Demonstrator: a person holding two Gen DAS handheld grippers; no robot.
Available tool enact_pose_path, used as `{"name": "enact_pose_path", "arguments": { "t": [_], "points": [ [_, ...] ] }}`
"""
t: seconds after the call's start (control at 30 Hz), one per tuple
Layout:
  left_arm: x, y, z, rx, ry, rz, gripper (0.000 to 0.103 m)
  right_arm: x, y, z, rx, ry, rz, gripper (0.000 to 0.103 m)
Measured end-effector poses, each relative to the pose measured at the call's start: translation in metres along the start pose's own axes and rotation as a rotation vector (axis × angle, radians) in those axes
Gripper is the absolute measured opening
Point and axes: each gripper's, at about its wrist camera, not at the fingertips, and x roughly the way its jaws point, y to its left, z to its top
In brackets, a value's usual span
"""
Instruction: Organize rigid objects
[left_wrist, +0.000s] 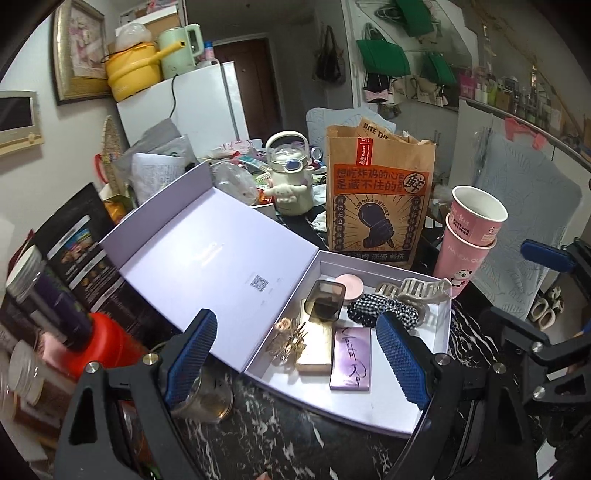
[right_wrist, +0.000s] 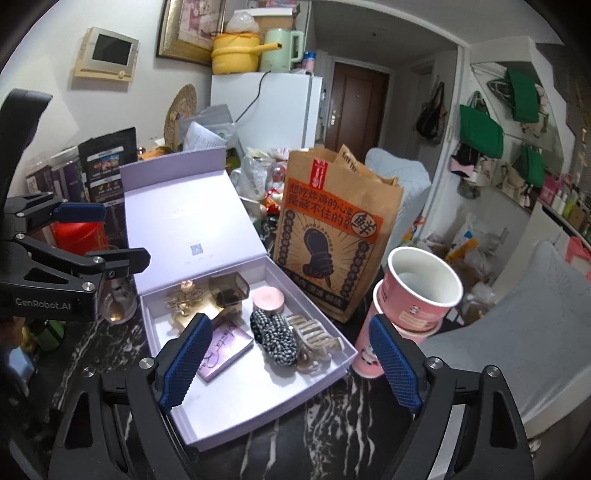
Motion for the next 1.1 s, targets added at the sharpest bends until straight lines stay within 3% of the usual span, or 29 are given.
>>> {"name": "enact_pose_path", "arguments": {
  "t": [0.47, 0.87, 1.1],
  "points": [
    [-0.06, -0.007, -0.046, -0.026, -0.038, 0.043, 0.089, -0.057, 0.018, -0.025, 0.047, -0.056, -0.037, 0.091],
    [-0.092, -0.012, -0.072, -0.061, -0.075, 0.069, 0.089, -0.076, 0.023, -0.045, 0.109, -0.025, -0.049, 0.091],
    [-0.089, -0.015, -0.089, -0.083, -0.043, 0.057, 0.089, -0.079, 0.029, -0.061, 0.117, 0.011, -0.075, 0.091]
  ]
}}
